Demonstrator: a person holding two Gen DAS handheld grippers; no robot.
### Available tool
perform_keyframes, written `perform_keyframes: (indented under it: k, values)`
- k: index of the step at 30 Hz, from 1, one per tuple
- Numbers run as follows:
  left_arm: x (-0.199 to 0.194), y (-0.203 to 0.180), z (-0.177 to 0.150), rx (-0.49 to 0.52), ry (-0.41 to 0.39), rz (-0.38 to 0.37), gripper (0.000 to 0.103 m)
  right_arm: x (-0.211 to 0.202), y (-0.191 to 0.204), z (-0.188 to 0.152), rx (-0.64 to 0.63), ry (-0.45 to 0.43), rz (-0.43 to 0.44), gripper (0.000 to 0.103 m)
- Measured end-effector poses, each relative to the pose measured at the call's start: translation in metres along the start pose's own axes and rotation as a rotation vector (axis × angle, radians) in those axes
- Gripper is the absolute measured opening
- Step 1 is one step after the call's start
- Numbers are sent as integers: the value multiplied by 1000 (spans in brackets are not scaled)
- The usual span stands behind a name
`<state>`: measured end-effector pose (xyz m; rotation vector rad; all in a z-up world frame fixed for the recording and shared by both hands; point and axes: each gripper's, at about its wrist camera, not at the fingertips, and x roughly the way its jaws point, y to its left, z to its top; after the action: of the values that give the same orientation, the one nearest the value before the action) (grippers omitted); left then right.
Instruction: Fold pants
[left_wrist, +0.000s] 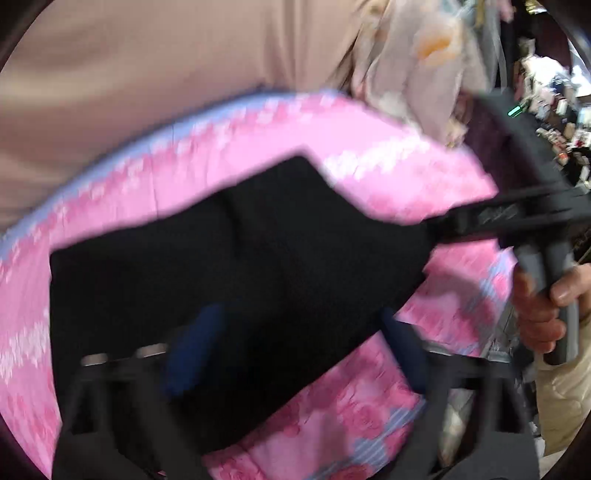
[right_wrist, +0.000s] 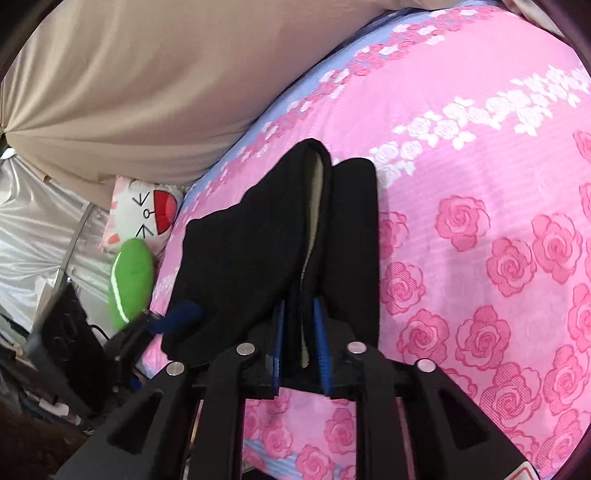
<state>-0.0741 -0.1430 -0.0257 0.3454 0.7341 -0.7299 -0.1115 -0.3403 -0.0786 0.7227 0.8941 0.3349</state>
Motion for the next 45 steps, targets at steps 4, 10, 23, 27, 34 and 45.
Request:
perform_keyframes:
  k: [4, 10, 23, 27, 34, 45]
  values:
    - [2, -15, 6, 73, -22, 19, 96, -2, -11, 8, 57, 24, 104, 36]
    - [42, -49, 5, 151, 56, -36, 96, -33, -18, 2, 98, -7, 152, 39]
    - [32, 27, 19, -165, 72, -447, 20, -65, -12, 3, 66, -125, 2, 59]
    - [35, 25, 11, -126, 77, -418, 22, -58, -7, 4, 57, -115, -12, 59]
    - [51, 1, 17, -124, 80, -316, 39, -49, -1, 0, 49, -98, -80, 61]
    - [-124, 156, 32, -379, -308, -98, 15, -64, 28, -5, -25, -180, -241, 65]
